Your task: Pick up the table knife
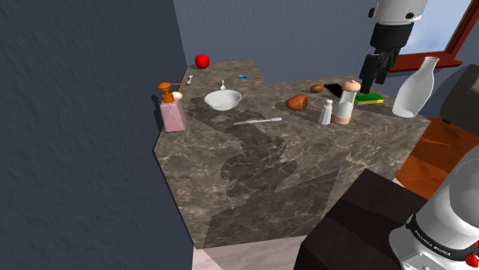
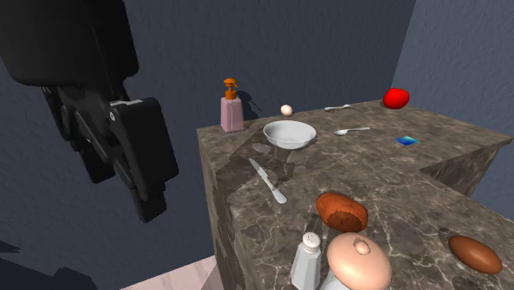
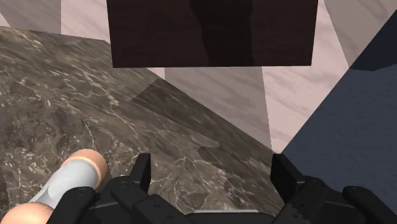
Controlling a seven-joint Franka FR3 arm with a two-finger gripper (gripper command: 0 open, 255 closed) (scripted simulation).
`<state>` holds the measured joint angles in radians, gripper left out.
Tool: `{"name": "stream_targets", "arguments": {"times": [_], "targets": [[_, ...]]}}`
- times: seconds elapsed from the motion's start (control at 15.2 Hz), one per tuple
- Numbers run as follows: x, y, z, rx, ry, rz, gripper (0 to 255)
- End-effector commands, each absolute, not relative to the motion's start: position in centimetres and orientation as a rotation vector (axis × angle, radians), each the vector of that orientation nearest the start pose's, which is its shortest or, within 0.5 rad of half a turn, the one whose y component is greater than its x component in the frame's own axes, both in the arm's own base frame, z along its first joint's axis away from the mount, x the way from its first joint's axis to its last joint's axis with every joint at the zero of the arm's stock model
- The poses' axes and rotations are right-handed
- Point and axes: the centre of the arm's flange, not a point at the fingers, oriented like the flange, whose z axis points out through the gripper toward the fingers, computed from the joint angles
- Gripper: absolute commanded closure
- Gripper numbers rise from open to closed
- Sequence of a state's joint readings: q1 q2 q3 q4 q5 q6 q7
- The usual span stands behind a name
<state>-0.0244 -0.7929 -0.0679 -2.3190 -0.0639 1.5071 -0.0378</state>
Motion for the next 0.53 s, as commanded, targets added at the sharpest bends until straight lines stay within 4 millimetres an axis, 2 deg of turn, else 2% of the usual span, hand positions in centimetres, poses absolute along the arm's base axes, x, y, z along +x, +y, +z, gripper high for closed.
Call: {"name": "stream_targets", "arguments": {"times": [0.0,0.46], "targets": [[29.7,-4.2,60.4,-3.155,0.059,0.033,0],[37.5,-6.1,56.1,-3.147,-0.257,0.024,0]]}}
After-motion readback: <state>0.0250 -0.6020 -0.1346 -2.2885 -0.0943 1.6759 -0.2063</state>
